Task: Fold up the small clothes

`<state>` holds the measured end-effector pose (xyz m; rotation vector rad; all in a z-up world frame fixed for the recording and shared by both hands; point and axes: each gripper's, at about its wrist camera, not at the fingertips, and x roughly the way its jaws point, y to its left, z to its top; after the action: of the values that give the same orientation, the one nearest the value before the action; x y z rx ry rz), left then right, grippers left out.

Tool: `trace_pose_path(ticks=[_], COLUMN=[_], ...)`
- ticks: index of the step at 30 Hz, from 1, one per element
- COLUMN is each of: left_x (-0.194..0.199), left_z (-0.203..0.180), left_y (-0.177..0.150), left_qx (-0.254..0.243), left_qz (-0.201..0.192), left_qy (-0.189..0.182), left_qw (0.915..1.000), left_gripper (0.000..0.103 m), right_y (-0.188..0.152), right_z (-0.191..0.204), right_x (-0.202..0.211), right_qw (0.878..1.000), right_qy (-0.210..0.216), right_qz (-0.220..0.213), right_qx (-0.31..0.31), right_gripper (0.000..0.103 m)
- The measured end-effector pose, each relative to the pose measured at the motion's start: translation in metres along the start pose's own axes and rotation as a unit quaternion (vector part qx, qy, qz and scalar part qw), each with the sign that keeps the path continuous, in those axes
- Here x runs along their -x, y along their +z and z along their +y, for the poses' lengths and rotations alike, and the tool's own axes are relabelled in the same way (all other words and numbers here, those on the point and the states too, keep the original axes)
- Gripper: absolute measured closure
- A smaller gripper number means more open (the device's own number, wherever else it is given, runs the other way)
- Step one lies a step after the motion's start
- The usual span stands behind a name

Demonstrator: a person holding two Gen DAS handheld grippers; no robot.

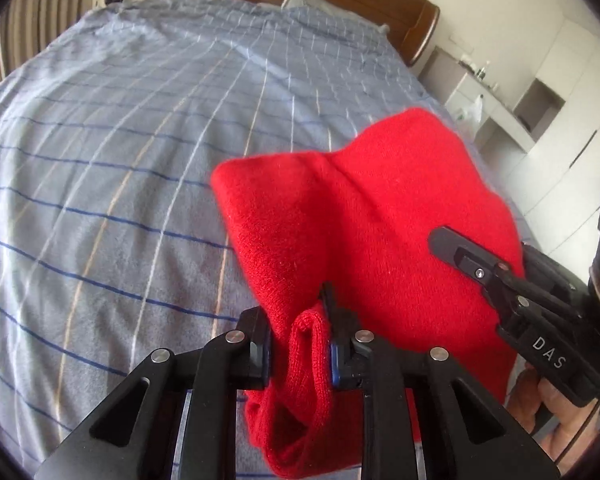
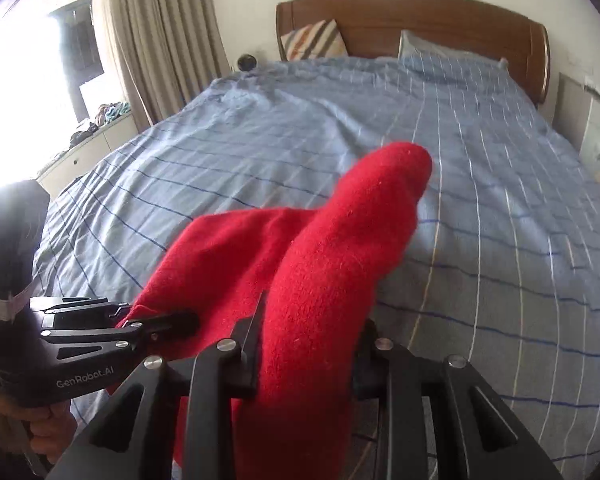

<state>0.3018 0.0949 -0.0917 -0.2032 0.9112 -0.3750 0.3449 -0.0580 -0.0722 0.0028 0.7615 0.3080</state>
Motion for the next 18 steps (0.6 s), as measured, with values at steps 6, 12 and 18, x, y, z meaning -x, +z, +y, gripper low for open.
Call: trace_pose_path(ticks=[6, 12, 18], left_x=[0.055, 0.021, 0.067], left_z=[-0.012, 0.004, -0.021], left_y=[0.028, -0.025, -0.065], left_qx=[-0.030, -0.051, -0.099], left_qz=[-0.053, -0.005, -0.065], left_qy=[-0.005, 0.099, 0.189], left_qw=[0.9981, 0.9938, 0.9749], left_gripper=[0.071, 0.021, 0.003], right_y=[0.039, 0.006, -0.070], right_z=[0.003, -0.047, -0.071], right_x=[0.049, 0.024, 0.067], right_qw=[0.997, 0.997, 0.994], right_qy=[0.050, -0.010, -0.076], right_qz=[-0.064, 0.027, 0.066], right_qx=[-0.012, -0.075, -0.049], right_gripper=[0.071, 0.019, 0.019])
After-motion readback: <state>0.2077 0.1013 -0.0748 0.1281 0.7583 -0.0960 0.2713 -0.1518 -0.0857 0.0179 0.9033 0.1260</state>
